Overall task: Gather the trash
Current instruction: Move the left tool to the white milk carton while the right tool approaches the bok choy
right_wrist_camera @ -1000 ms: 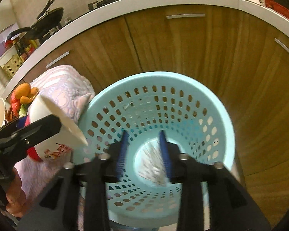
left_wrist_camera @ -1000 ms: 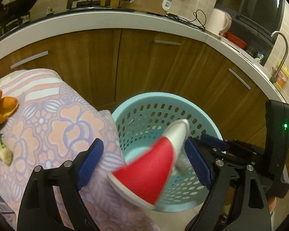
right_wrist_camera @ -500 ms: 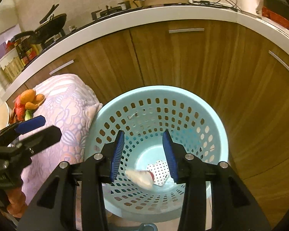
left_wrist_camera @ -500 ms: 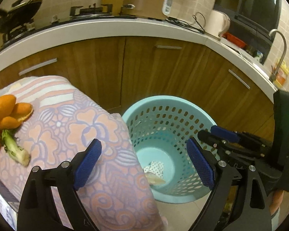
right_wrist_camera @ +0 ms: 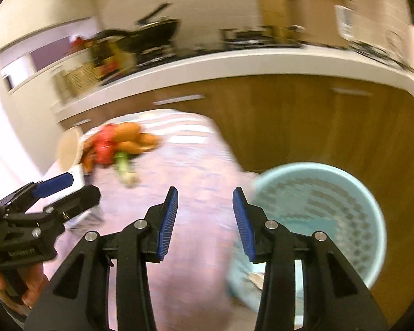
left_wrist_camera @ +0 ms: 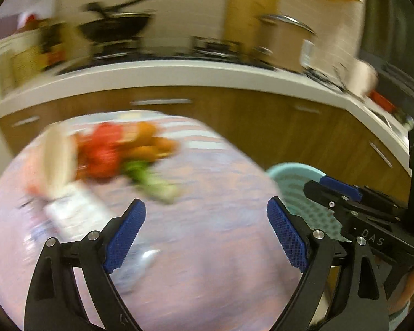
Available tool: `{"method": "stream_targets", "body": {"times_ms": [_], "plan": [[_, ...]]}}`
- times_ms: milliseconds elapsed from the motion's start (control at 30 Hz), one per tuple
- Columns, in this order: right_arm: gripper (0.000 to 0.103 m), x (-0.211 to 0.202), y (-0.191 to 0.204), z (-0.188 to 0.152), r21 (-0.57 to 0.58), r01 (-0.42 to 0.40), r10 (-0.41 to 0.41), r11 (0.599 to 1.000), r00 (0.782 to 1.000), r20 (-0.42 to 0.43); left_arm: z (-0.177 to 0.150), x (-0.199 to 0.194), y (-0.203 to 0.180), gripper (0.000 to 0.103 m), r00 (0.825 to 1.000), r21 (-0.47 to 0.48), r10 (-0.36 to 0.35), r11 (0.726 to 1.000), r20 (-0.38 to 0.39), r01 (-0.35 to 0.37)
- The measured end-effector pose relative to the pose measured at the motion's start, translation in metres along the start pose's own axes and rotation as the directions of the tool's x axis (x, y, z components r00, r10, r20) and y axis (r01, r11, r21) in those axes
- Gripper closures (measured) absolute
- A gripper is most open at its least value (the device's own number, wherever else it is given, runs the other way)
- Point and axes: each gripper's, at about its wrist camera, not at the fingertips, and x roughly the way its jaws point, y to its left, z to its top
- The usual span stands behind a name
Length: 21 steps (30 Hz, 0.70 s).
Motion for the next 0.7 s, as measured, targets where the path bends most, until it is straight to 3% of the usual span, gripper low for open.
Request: {"method": "stream_targets", "body": {"times_ms": [133,333,467,700], "plan": [[0.065,0.016,0.05,0.0,-0.082,-0.091,0.09,0.992,0.996,-0.014,-0.001,-0.027,0.059,0.016,0.997,-0.103,0.071,0.992,0.025,-0.068],[0.065,0.042,0.09,0.011,-0.161,-0.128,0.122,0.979,0.991,-0.048,-0.008,-0.038,0.112,0.016,0.993,-0.185,0.118,0.976,-0.01,-0.118],[0.065,0.063,0.108,0.019,-0.224,-0.11,0.098,0.968,0.993,-0.063,-0.019,-0.022,0.105,0.016,0.993,-0.206,0.105,0.972,-0.047,-0.112],[0.065,0.116,0.103,0.032,-0.272,-0.205,0.161,0.94,0.971,-0.177,-0.038,-0.003,0.095,0.016,0.992,-0.31,0.109,0.943,-0.066,-0.124]]}}
